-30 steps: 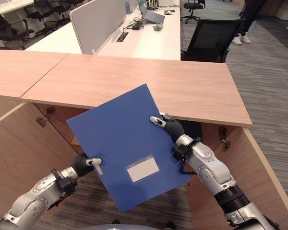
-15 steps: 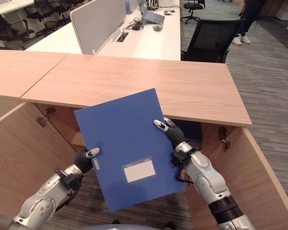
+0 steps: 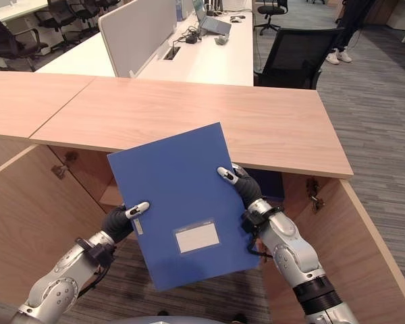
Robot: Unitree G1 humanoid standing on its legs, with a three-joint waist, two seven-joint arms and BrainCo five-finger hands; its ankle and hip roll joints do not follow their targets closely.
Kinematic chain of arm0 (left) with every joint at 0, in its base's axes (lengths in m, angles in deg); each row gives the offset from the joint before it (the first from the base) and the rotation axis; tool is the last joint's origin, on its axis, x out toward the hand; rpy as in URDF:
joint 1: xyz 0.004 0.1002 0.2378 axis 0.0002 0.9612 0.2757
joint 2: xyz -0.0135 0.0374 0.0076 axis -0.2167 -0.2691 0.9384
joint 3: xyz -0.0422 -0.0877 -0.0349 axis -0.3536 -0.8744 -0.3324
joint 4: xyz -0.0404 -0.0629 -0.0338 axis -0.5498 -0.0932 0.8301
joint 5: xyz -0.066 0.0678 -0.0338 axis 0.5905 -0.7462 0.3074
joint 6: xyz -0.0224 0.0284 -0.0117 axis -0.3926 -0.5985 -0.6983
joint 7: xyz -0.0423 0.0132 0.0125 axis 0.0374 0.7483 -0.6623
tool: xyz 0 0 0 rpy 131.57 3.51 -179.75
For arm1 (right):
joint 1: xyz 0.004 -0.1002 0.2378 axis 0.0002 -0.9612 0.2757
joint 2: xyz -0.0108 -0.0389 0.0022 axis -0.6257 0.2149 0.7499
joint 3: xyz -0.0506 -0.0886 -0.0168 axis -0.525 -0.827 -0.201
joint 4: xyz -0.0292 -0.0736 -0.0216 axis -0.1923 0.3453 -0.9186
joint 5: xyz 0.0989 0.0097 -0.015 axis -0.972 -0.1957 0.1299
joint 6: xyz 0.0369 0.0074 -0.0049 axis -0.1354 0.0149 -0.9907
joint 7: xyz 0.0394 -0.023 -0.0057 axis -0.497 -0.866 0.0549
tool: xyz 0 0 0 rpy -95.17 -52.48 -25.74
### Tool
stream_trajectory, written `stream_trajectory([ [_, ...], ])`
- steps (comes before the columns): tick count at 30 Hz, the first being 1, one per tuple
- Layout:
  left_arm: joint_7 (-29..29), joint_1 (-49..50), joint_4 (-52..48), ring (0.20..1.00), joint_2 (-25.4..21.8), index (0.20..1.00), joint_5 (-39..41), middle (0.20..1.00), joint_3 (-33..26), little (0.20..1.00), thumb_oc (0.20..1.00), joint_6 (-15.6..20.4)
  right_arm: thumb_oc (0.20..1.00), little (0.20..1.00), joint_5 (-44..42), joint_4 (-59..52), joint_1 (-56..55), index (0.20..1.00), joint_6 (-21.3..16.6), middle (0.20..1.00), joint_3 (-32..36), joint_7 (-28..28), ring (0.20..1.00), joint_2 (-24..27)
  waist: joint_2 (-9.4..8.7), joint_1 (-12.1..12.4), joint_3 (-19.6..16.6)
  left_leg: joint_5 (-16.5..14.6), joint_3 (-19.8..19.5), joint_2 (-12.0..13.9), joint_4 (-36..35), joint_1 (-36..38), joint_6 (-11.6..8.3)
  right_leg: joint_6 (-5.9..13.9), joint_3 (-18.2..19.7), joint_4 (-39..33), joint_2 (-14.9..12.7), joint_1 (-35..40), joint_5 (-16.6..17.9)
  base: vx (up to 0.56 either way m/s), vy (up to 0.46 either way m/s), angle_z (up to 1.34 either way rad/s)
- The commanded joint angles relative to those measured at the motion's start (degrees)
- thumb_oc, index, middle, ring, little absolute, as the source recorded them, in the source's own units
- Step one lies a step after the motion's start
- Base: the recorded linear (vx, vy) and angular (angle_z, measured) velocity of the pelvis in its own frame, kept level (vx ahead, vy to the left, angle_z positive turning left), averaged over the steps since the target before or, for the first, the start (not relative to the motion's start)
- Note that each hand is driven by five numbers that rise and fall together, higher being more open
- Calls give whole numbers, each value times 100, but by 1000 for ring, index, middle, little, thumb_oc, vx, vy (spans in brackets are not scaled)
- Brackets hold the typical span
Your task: Put the empty folder in the office cabinet
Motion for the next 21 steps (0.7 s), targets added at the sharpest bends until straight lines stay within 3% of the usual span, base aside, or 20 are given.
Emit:
stream_trajectory([
  [1,-236,-236,-279,200,-105,200,-40,200,-95,200,200,264,200,200,-132,-338,398,200,-314,200,-106,-175,200,-254,-269,-54,-158,-35,-52,-310,-70,-243,231,18,306,498,110,167,-730,0,0,0],
  [21,-257,-78,-249,200,-31,200,-175,200,-237,200,200,292,200,200,-53,-349,373,200,-313,200,-4,-153,200,-288,-282,-34,-158,-26,-57,-295,-70,-249,228,8,306,481,107,163,-704,0,0,0],
])
